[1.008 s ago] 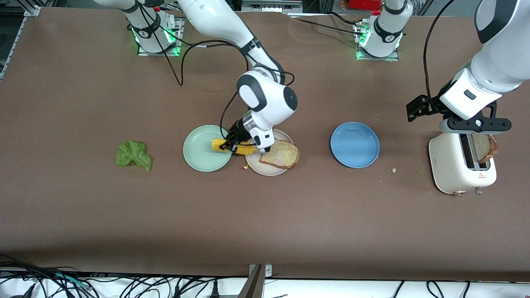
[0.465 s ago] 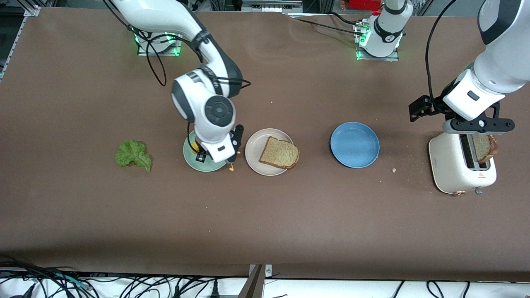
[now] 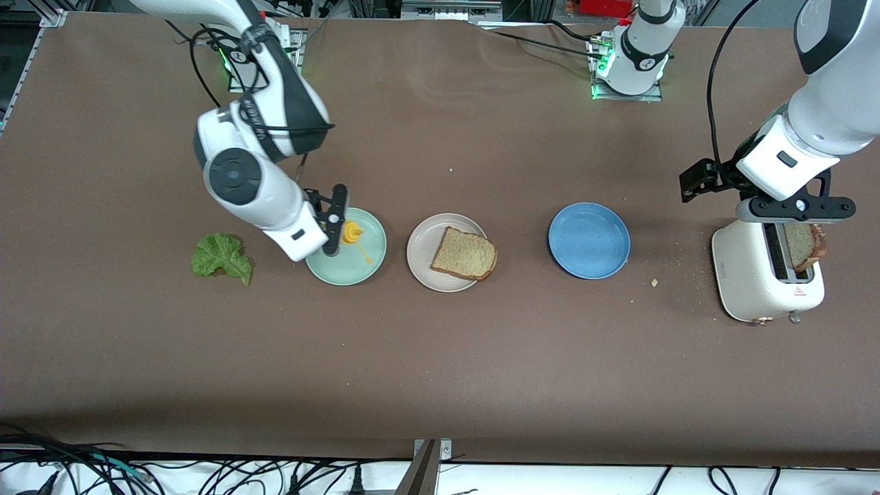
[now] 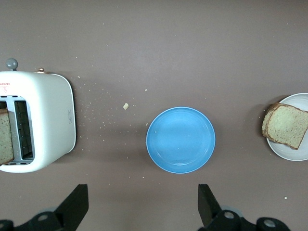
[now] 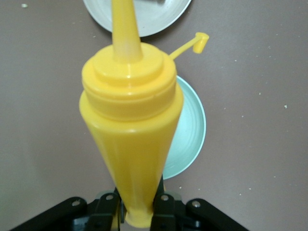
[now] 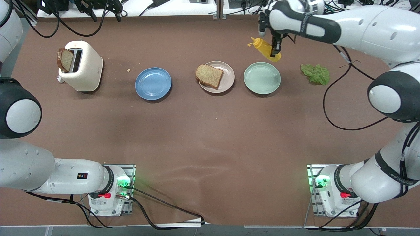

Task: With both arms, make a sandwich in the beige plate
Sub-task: 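Carry the bottle back and set it beside the mint plate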

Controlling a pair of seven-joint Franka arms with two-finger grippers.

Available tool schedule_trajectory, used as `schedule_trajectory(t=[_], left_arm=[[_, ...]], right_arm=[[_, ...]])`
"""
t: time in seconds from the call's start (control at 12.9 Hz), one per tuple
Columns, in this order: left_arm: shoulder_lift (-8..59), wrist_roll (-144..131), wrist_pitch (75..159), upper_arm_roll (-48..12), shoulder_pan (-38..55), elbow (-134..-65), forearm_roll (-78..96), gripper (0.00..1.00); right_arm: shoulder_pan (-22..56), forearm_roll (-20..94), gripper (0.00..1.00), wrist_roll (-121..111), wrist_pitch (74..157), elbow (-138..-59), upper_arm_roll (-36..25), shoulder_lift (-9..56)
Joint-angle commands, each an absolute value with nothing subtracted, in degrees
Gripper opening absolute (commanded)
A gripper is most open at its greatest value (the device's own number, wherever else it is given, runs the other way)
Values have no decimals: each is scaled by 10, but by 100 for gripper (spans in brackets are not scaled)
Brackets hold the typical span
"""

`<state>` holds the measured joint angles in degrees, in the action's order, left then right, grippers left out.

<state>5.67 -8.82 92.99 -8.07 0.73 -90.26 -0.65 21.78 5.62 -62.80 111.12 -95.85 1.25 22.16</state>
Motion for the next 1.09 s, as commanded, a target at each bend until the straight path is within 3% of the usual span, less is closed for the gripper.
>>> schedule_trajectory(t=[0.0,0.39,0.62,1.01], left_arm=[[60,-88,918,-82,4,-889,5,100],[60,-91,918,-83,6,-888,5,100],[60,-90,918,-83,4,-888,5,100],[60,-92,918,-83,7,-888,6,100]], right_arm=[[152,151,0,-727,1127,-992,27,207],[34,269,0,-937,1089,-980,46,264],[13,354,0,-1013,1036,-949,26,331],[8,392,0,-1112,1039,-952,4,358]])
